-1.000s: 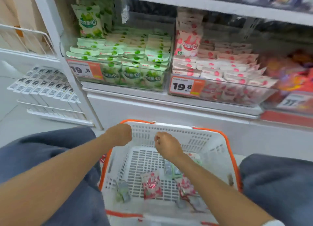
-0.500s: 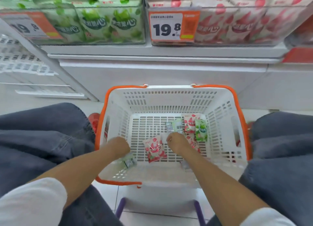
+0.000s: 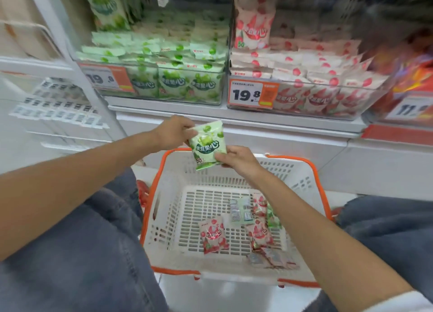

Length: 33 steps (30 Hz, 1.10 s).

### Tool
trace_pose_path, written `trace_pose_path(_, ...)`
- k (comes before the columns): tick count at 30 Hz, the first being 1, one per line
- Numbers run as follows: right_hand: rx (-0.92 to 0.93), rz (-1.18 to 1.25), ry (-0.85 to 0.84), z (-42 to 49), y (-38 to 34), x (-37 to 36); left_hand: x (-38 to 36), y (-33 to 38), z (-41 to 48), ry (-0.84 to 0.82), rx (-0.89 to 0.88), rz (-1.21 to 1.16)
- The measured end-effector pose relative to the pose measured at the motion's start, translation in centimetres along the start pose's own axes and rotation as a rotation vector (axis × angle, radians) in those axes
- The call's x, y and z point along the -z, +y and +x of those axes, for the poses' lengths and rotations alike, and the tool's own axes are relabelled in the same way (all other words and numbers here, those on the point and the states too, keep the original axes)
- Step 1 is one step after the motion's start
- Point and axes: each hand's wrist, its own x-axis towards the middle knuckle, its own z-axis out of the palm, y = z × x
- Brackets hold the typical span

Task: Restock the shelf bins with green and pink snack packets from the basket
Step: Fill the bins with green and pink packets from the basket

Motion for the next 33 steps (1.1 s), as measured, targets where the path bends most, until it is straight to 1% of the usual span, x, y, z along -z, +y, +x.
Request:
trace_pose_path(2, 0.034, 0.062, -0.007, 0.3, -2.7, -0.9, 1.4, 0.6, -0.4, 0.182, 0.015, -0.215)
trace_pose_path(3, 0.047, 0.101, -0.015, 0.5, -3.9, -1.4, 1.8, 0.7, -0.5, 0.237, 0.048, -0.296)
trace_pose_path(4, 0.059, 0.127, -0.014, 0.8, -5.0, -2.0, 2.1, 1.0, -0.8, 0.249, 0.078, -0.332)
trace_pose_path(6, 0.100, 0.144, -0.003, 1.4, -7.3, -3.3, 2.5, 1.7, -1.4, 0.274, 0.041, -0.275)
trace_pose_path(9, 0.162, 0.140, 0.001, 2.4, -10.6, -4.9, 3.9, 2.2, -1.6, 0.467, -0.036, -0.205)
trace_pose_path(13, 0.226, 0.006, 0.041, 4.3, -14.6, -6.7, 8.0, 1.5, -0.8, 0.690, -0.172, -0.078)
trace_pose_path(15, 0.260, -0.029, 0.034, 5.4, -16.8, -7.9, 10.5, 1.3, -0.1, 0.754, -0.165, -0.037)
trace_pose_path(18, 0.323, -0.046, 0.109, 7.9, -20.7, -9.8, 13.8, 0.7, 0.9, 0.866, -0.176, -0.062)
trace_pose_path(20, 0.355, -0.079, 0.180, 10.7, -23.1, -11.1, 15.7, -0.5, 1.5, 0.985, -0.129, -0.040)
trace_pose_path(22, 0.372, -0.135, 0.257, 13.7, -25.0, -12.7, 16.9, -1.9, 1.8, 1.102, -0.042, 0.011)
trace_pose_path(24, 0.397, -0.178, 0.325, 16.3, -26.5, -14.4, 17.4, -3.2, 2.0, 1.125, 0.020, 0.042)
trace_pose_path(27, 0.392, -0.195, 0.393, 19.5, -27.2, -16.3, 17.6, -5.2, 2.2, 1.085, 0.024, 0.037)
trace_pose_path(30, 0.355, -0.279, 0.449, 21.2, -26.6, -17.3, 17.7, -6.3, 2.1, 1.062, 0.029, 0.030)
trace_pose_path(32, 0.383, -0.344, 0.471, 21.7, -25.9, -17.8, 17.6, -6.3, 2.1, 1.057, 0.039, 0.045)
trace_pose_path(33, 0.426, -0.372, 0.479, 21.8, -25.7, -18.1, 17.6, -6.3, 2.1, 1.062, 0.047, 0.055)
